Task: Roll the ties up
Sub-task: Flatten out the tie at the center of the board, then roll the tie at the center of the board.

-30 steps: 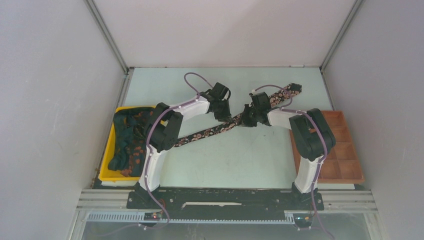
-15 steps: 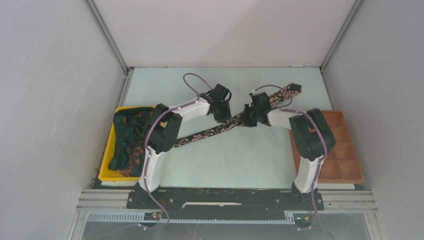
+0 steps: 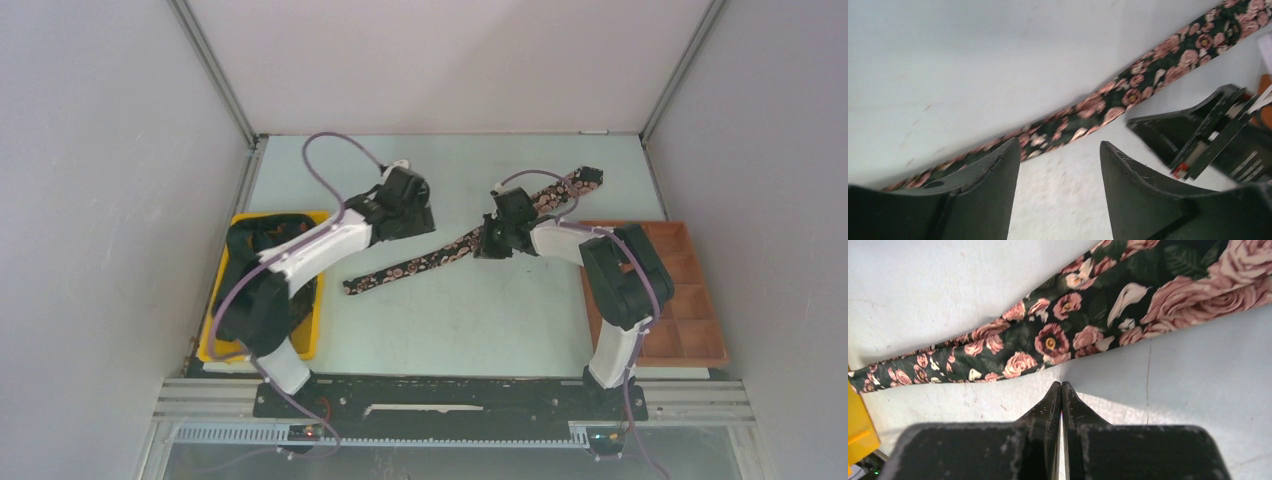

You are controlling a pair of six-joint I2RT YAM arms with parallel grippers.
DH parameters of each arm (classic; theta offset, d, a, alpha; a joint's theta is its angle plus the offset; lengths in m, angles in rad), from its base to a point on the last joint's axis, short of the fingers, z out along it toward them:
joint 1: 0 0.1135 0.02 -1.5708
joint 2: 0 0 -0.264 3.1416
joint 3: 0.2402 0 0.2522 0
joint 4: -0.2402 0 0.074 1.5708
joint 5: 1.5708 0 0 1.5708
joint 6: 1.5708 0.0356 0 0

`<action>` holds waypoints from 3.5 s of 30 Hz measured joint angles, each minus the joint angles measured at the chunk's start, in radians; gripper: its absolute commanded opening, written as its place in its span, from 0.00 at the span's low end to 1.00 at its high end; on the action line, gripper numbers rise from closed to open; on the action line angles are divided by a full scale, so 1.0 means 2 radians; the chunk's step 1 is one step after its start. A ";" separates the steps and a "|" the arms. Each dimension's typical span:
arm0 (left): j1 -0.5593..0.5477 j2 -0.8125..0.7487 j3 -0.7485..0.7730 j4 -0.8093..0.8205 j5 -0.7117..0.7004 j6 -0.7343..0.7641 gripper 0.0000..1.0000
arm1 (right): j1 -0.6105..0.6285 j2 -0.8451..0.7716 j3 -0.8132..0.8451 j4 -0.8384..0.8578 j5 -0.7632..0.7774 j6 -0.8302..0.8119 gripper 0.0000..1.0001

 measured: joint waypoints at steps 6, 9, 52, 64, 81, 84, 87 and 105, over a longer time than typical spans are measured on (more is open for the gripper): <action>0.002 -0.175 -0.154 -0.004 -0.064 -0.002 0.66 | 0.031 -0.031 -0.002 -0.014 0.010 -0.013 0.02; 0.007 -0.243 -0.219 -0.006 -0.089 -0.006 0.67 | 0.041 -0.038 -0.002 0.001 0.000 -0.012 0.02; 0.090 -0.481 -0.488 0.045 -0.149 -0.175 0.57 | -0.023 0.043 0.038 0.027 -0.062 -0.013 0.00; 0.110 -0.408 -0.490 0.112 -0.132 -0.170 0.50 | -0.016 0.035 0.038 0.016 -0.070 -0.024 0.00; 0.111 -0.335 -0.509 0.182 -0.108 -0.169 0.10 | -0.014 0.004 0.031 0.013 -0.077 -0.028 0.12; 0.111 -0.333 -0.514 0.193 -0.108 -0.169 0.02 | -0.014 0.004 0.031 0.013 -0.079 -0.028 0.12; 0.111 -0.340 -0.517 0.195 -0.108 -0.169 0.00 | -0.013 0.003 0.031 0.013 -0.080 -0.030 0.12; 0.111 -0.457 -0.519 0.132 -0.124 -0.156 0.00 | 0.147 -0.017 0.032 0.110 -0.085 0.084 0.08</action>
